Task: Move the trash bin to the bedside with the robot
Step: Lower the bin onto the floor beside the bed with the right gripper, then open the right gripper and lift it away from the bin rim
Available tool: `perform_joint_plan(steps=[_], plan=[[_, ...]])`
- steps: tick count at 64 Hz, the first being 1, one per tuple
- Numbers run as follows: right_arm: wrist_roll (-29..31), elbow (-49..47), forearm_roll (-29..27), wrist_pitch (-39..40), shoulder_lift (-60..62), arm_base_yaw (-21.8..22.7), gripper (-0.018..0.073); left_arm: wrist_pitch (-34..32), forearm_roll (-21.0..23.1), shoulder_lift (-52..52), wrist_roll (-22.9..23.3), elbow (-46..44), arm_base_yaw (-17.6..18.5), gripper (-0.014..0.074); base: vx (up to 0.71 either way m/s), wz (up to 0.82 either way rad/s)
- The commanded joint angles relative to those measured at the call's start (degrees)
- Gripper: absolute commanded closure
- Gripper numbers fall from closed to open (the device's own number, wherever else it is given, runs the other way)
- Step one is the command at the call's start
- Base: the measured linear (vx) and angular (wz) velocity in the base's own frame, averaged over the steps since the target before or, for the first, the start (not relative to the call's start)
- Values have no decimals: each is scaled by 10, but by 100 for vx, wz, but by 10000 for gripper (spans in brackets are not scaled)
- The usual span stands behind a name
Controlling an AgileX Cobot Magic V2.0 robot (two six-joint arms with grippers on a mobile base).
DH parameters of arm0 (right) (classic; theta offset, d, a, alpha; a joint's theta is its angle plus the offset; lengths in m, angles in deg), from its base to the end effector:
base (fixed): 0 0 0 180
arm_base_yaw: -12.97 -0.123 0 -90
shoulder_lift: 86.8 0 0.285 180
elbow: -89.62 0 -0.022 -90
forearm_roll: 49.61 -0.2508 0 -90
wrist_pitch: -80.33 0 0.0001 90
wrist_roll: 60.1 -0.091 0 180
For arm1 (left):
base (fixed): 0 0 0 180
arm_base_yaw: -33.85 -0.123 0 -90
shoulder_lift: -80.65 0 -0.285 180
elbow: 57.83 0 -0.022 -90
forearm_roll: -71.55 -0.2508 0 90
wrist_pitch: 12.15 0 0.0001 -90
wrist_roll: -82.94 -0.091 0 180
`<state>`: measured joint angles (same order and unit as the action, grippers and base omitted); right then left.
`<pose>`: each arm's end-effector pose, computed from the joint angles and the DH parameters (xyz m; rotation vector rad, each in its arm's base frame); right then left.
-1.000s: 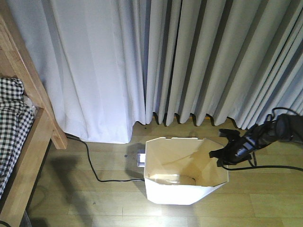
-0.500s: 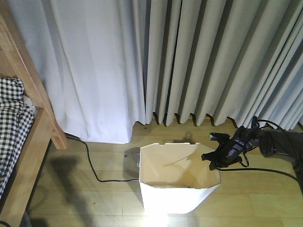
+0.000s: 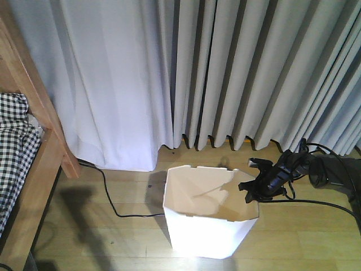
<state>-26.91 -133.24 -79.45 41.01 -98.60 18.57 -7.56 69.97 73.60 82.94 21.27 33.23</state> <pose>0.4214 -0.0125 -0.2249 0.0792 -3.0662 -0.5070 0.0569 0.0008 0.1955 0.0115 1.5837 0.0317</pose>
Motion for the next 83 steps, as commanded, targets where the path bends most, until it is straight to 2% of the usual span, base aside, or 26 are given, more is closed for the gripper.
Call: perform_joint_plan(steps=[1, 5, 12, 30, 41, 50, 67, 83], plan=[[-2, -10, 1, -24, 21, 1, 184, -43, 5, 8, 8, 7, 4, 603, 0, 0], [-2, -10, 6, -22, 24, 1, 106, -43, 5, 8, 8, 7, 4, 603, 0, 0], [-1, -10, 13, -15, 27, 2, 38, -43, 5, 8, 8, 7, 4, 603, 0, 0], [-3, -10, 12, -13, 33, 3, 33, -43, 5, 8, 8, 7, 4, 603, 0, 0], [-61, 4, 12, -16, 56, 8, 33, -43, 5, 8, 8, 7, 4, 603, 0, 0], [-32, 99, 8, 32, 111, -10, 33, -43, 5, 8, 8, 7, 4, 603, 0, 0], [-19, 363, -17, 234, 288, -15, 33, -43, 5, 8, 8, 7, 4, 603, 0, 0], [-4, 575, -17, 332, 478, -15, 33, -43, 5, 8, 8, 7, 4, 603, 0, 0]])
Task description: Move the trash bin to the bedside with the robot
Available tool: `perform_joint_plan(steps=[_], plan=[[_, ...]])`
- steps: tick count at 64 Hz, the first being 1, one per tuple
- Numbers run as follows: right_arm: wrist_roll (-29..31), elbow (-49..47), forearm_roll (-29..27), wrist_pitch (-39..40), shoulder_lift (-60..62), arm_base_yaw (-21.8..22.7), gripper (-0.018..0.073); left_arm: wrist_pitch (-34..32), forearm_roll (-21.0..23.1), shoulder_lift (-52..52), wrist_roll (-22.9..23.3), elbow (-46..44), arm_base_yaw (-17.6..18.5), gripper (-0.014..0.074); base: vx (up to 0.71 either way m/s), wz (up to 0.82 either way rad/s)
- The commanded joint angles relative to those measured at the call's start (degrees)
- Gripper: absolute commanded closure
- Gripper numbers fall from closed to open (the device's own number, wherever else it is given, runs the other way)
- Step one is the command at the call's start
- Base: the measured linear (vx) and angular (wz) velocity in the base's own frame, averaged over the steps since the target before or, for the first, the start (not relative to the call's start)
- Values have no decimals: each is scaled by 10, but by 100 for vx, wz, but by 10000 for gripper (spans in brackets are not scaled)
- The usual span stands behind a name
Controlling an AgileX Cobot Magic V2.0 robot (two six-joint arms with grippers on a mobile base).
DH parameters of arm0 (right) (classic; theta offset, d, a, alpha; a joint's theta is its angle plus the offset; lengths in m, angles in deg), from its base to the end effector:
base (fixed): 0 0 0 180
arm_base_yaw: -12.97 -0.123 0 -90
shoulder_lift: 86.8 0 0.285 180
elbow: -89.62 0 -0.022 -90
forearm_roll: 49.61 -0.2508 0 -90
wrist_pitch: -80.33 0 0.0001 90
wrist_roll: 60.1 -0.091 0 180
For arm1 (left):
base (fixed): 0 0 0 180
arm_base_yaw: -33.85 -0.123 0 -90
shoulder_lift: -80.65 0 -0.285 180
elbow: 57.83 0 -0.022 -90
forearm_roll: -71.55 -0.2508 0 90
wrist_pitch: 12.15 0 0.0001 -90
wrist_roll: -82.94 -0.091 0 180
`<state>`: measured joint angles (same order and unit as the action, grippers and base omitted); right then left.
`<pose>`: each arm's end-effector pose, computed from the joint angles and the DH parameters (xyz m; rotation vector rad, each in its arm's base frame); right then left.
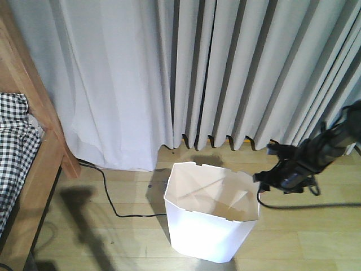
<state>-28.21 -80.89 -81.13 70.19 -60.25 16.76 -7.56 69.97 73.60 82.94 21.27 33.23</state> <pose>0.3625 -0.0156 -0.0726 0.0686 2.9882 0.1290 0.0569 0.0008 0.1955 0.0115 1.5837 0.0317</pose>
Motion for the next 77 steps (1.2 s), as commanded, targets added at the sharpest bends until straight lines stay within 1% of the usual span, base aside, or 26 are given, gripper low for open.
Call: perform_joint_plan(steps=[1, 16, 32, 37, 46, 61, 68, 77], plan=[[11, 67, -1, 44, 113, 3, 33, -43, 5, 8, 8, 7, 4, 603, 0, 0], [36, 210, -1, 62, 342, 3, 33, -43, 5, 8, 8, 7, 4, 603, 0, 0], [37, 302, -1, 52, 578, 3, 33, -43, 5, 8, 8, 7, 4, 603, 0, 0], [37, 315, -2, 34, 656, 3, 33, -43, 5, 8, 8, 7, 4, 603, 0, 0], [31, 315, -3, -25, 787, 3, 33, -43, 5, 8, 8, 7, 4, 603, 0, 0], [27, 315, 6, -92, 979, 3, 33, -43, 5, 8, 8, 7, 4, 603, 0, 0], [28, 335, 8, -83, 1077, 3, 33, -43, 5, 8, 8, 7, 4, 603, 0, 0], [28, 403, 4, -62, 1209, 3, 33, -43, 5, 8, 8, 7, 4, 603, 0, 0]])
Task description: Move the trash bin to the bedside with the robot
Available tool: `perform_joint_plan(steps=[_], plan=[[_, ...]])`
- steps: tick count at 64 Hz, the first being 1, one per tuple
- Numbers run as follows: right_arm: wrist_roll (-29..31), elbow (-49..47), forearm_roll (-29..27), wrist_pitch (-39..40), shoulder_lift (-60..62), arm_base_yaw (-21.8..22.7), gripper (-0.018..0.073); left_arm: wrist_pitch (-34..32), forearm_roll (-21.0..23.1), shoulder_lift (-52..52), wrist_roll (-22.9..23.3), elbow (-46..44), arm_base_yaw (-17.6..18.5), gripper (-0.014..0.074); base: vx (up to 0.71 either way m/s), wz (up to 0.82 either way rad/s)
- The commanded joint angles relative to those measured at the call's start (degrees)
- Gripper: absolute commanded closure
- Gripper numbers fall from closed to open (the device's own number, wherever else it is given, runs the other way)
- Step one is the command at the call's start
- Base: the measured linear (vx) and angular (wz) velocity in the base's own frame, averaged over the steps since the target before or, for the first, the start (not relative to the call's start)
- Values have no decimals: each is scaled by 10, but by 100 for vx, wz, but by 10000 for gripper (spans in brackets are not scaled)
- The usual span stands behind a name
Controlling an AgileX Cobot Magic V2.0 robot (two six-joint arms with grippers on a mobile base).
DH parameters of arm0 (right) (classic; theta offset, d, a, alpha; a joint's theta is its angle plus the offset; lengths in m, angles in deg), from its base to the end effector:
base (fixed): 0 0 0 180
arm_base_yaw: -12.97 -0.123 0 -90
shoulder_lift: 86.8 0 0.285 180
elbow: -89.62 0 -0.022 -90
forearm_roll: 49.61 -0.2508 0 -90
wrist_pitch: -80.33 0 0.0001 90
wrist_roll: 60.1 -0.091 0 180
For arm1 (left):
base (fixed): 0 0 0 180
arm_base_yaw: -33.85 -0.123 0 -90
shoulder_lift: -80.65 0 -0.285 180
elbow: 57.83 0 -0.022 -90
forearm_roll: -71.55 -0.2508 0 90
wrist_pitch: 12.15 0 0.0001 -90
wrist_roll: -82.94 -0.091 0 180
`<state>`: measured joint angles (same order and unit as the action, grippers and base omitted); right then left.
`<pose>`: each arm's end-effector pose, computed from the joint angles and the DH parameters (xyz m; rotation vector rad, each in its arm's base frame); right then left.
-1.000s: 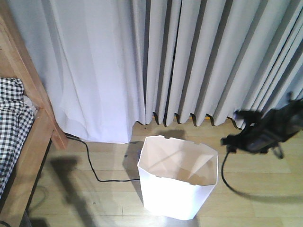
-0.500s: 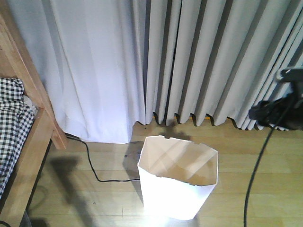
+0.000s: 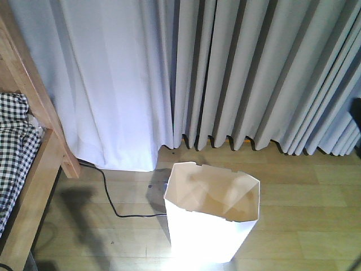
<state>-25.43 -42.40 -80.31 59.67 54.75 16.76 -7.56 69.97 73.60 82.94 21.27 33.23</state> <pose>0.1133 0.0090 0.3155 -0.1566 1.8113 0.0488 0.0569 0.0008 0.1955 0.0115 1.5837 0.0317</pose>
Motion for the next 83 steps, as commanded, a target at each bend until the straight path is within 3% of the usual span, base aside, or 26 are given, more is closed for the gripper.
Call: perform_joint_plan(steps=[1, 20, 50, 57, 71, 83], plan=[[1, 27, -6, 44, 77, 3, 33, -43, 5, 8, 8, 7, 4, 603, 0, 0], [1, 113, -31, 39, 269, 3, 33, -43, 5, 8, 8, 7, 4, 603, 0, 0], [1, 123, -30, 37, 285, 3, 42, -43, 5, 8, 8, 7, 4, 603, 0, 0], [1, 123, -27, 38, 285, 3, 148, -43, 5, 8, 8, 7, 4, 603, 0, 0], [1, 123, -29, 38, 285, 3, 569, -43, 5, 8, 8, 7, 4, 603, 0, 0], [0, 123, -30, 38, 285, 3, 568, -43, 5, 8, 8, 7, 4, 603, 0, 0]])
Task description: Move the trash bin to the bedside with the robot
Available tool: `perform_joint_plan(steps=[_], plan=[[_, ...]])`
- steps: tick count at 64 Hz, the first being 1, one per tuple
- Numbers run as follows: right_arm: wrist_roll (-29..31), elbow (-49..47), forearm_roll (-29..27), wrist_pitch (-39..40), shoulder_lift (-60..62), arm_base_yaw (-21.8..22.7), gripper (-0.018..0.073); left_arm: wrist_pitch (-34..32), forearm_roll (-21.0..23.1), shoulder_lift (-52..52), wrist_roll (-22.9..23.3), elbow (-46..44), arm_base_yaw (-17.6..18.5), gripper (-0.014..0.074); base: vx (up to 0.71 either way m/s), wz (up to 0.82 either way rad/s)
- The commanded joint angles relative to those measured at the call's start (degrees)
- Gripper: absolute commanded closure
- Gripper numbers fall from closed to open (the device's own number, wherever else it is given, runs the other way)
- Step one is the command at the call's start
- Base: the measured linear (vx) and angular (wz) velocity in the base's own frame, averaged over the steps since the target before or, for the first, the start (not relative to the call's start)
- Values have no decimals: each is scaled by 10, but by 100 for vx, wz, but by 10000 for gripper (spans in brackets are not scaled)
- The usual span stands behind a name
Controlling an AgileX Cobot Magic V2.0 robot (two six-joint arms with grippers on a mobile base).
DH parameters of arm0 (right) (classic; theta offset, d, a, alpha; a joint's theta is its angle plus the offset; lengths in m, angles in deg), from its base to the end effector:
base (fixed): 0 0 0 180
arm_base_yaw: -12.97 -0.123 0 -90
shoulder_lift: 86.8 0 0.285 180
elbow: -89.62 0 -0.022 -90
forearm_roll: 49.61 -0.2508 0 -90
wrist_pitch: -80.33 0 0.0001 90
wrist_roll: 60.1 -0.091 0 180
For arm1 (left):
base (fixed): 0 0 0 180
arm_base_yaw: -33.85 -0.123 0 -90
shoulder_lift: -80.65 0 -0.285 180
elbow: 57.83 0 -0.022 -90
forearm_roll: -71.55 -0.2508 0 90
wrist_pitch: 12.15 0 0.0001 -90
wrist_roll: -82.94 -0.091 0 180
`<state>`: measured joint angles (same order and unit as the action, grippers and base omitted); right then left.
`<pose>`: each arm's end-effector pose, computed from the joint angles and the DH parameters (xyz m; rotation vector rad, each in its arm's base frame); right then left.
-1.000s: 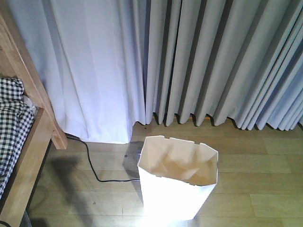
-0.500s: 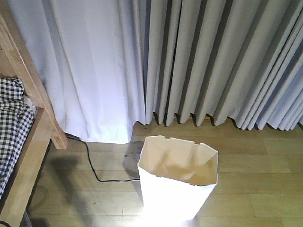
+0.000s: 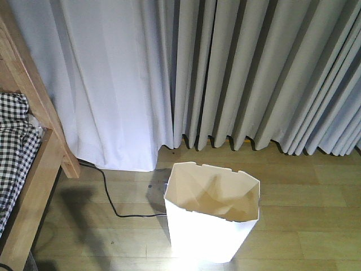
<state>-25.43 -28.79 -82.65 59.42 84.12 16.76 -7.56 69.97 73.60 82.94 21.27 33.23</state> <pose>0.0383 0.0153 0.2741 -0.1497 1.5369 0.0518 0.0569 0.0008 0.1955 0.0115 1.5837 0.0317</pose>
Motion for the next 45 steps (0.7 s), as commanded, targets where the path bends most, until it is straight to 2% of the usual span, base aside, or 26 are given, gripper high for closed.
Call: perform_joint_plan(steps=[1, 25, 30, 39, 41, 45], plan=[[0, -14, -6, 40, -8, 3, 568, -43, 5, 8, 8, 7, 4, 603, 0, 0], [0, -13, -2, 38, -8, 3, 567, -43, 5, 8, 8, 7, 4, 603, 0, 0], [-25, -13, 55, 40, -8, 3, 567, -43, 5, 8, 8, 7, 4, 603, 0, 0], [-213, -13, 246, 40, -8, 3, 567, -43, 5, 8, 8, 7, 4, 603, 0, 0], [-242, -13, 286, 40, -8, 3, 567, -43, 5, 8, 8, 7, 4, 603, 0, 0], [-272, -13, 330, 40, -6, 3, 567, -43, 5, 8, 8, 7, 4, 603, 0, 0]])
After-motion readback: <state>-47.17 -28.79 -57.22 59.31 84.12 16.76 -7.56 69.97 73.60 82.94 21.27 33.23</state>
